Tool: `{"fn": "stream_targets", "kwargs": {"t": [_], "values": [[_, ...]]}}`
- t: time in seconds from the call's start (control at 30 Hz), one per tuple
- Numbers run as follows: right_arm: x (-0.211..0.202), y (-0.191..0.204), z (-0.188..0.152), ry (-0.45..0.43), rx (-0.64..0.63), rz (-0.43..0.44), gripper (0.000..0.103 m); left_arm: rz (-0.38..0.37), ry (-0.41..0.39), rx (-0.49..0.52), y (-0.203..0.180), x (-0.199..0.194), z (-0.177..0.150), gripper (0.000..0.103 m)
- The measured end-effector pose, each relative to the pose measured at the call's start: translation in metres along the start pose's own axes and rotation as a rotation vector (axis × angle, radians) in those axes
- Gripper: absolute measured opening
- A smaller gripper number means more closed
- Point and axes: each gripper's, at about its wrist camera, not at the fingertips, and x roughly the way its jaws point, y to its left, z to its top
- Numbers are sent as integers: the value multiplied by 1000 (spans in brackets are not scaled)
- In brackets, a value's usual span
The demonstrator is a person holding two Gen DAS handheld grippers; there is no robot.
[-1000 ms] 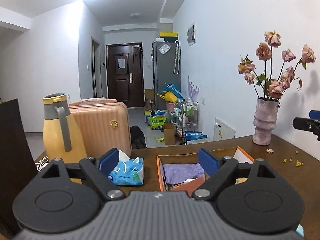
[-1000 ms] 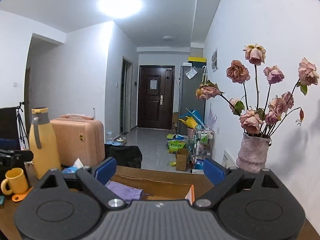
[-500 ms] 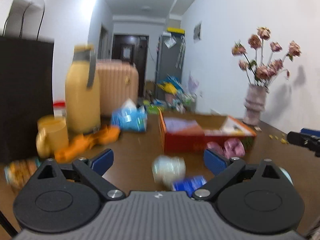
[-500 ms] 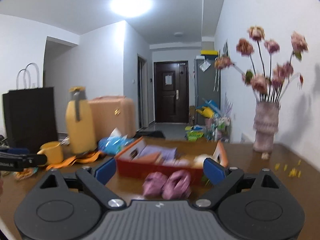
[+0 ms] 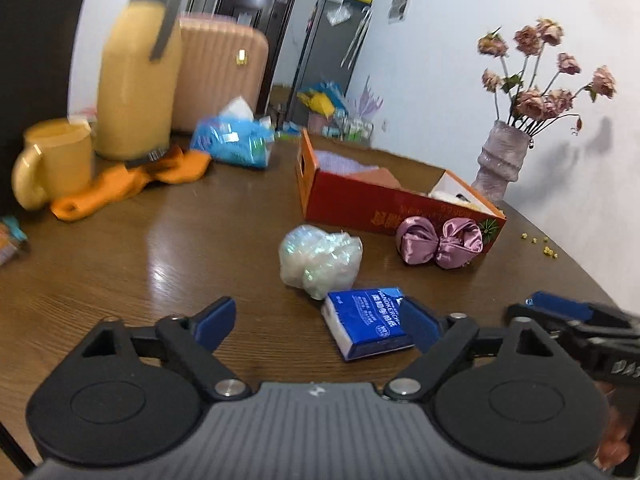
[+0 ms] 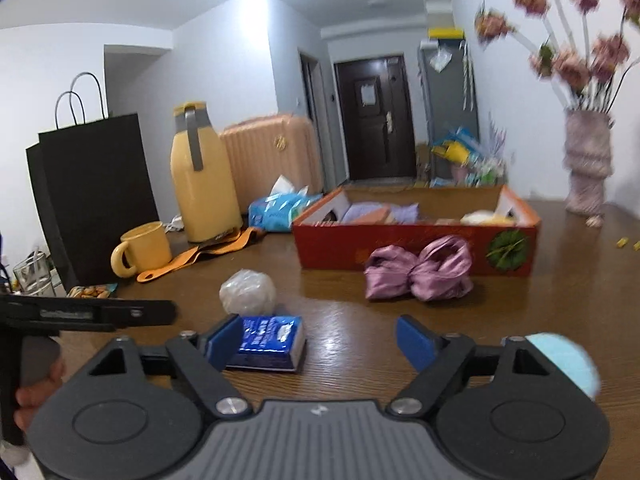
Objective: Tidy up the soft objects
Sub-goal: 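Return both grippers to the table and close them on the blue tissue packet, then carry the blue tissue packet into the red box and open both grippers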
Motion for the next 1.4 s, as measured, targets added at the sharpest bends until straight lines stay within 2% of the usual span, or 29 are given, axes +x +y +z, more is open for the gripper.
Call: {"fn": "stream_targets", "kwargs": {"t": [0.13,0.17,0.23,0.27,0.33,0.4,0.47,0.5,0.53,0.6,0.77,0.87,1.1,1.27,1.4], "values": [[41,-2,5,59,53,27,71,-41,82,-68,5,35,3,62],[51,-3,5,71,63,37,66,-45,99,-82,6,42,3,58],[70,-4,6,113,95,62,54,-65,134,-116,11,53,2,44],[77,-6,6,133,112,72,45,-81,149,-128,14,57,2,41],[90,-8,4,170,150,89,42,-131,160,-154,18,60,1,30],[98,-9,1,196,175,105,41,-161,166,-166,20,62,1,25],[99,-12,-1,204,210,130,38,-170,172,-185,23,63,0,25],[98,-15,-2,209,234,152,30,-172,176,-190,23,63,0,24],[96,-15,-3,209,242,163,28,-168,181,-193,21,61,0,23],[84,-13,-6,203,223,143,25,-171,195,-184,15,59,-1,22],[39,-20,-23,185,235,111,22,-193,222,-139,-13,45,-15,22],[11,-33,-37,165,284,94,22,-220,247,-116,-32,39,-24,22],[-26,-58,-51,120,330,53,20,-232,284,-34,-78,32,-37,22],[-35,-73,-44,81,341,48,20,-234,258,-15,-98,30,-32,22],[-28,-89,-8,25,312,42,20,-241,192,-4,-114,43,0,22]]}}
